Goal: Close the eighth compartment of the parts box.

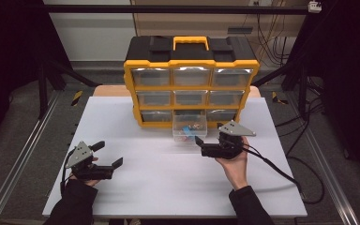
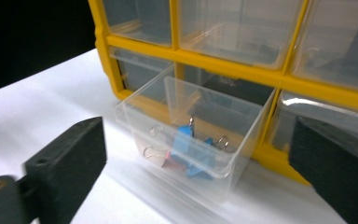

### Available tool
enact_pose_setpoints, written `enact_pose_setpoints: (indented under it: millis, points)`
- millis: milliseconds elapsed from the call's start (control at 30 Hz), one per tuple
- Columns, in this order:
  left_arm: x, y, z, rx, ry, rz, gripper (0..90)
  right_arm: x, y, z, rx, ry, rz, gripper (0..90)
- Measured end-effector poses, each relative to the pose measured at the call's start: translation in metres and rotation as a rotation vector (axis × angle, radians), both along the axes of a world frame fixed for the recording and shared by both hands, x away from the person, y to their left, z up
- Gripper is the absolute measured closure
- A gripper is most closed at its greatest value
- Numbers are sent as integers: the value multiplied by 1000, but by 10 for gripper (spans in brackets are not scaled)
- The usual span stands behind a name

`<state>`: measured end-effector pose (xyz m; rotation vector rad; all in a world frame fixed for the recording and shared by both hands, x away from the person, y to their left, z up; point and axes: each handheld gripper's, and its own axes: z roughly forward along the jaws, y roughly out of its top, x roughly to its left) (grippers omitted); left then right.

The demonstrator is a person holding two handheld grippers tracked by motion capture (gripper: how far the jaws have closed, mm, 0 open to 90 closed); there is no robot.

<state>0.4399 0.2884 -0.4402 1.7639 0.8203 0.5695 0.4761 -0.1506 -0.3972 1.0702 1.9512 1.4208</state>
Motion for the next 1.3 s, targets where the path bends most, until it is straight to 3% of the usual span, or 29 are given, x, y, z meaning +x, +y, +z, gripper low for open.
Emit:
enact_pose_setpoints:
  millis: [67,200,600,900,1067,1300]
  points:
    - [0,0,0,1,-1,0,13,-2,-1,-4,5,17,3,109]
    - [0,0,1,-4,-3,1,13,-6,-1,-8,-45,-2,1,232]
    - [0,-1,1,-1,-3,0,13,-10,8,-19,-68,42,24,619]
    - [0,-1,1,-3,-4,1,13,-5,12,-26,-86,75,50,832]
    - [0,-1,1,-1,-4,1,13,-2,15,-30,-85,99,45,896]
    - [0,-1,1,-2,-5,0,13,5,21,-38,-108,120,42,900]
